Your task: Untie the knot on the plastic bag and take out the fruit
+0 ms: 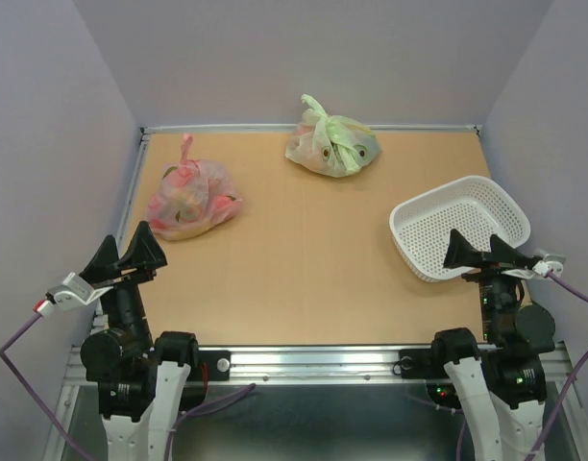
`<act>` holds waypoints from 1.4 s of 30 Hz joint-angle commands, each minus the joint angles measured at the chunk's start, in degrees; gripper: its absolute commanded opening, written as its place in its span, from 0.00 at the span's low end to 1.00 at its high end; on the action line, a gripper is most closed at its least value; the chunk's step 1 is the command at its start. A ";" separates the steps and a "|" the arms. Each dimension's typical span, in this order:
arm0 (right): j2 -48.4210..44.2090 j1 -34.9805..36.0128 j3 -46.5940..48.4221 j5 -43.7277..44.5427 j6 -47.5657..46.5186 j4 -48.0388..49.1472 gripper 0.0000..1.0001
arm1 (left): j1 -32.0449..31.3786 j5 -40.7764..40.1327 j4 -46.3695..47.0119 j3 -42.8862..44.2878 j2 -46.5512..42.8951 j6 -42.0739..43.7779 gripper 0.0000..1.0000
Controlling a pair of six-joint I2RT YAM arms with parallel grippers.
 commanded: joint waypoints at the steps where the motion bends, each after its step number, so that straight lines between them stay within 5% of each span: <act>1: -0.27 0.58 0.37 -0.08 -0.23 3.34 1.00 | 0.71 0.49 3.16 -0.50 -2.49 -0.01 0.99; 9: -0.27 1.20 -0.16 1.05 0.30 3.34 1.00 | 0.71 -4.43 -1.13 0.20 5.49 -5.89 0.99; 23: -0.27 4.27 -0.95 4.75 1.00 2.99 1.00 | 0.71 8.22 -14.32 26.38 60.68 -6.52 0.99; 32: -0.27 6.12 -0.86 4.66 1.18 2.46 1.00 | 0.80 -8.46 -22.22 45.10 88.46 -3.52 0.99; 38: -0.27 6.91 -0.95 4.49 1.27 2.20 1.00 | 1.50 -10.51 -21.37 41.44 95.40 -2.91 0.99; 40: -0.27 7.18 -0.95 4.57 1.27 2.20 1.00 | 1.50 -9.10 -22.76 41.42 97.43 -2.56 0.91; 42: -0.27 7.27 -0.95 4.57 1.27 2.11 1.00 | 1.50 -7.69 -24.17 42.65 99.72 -1.94 0.73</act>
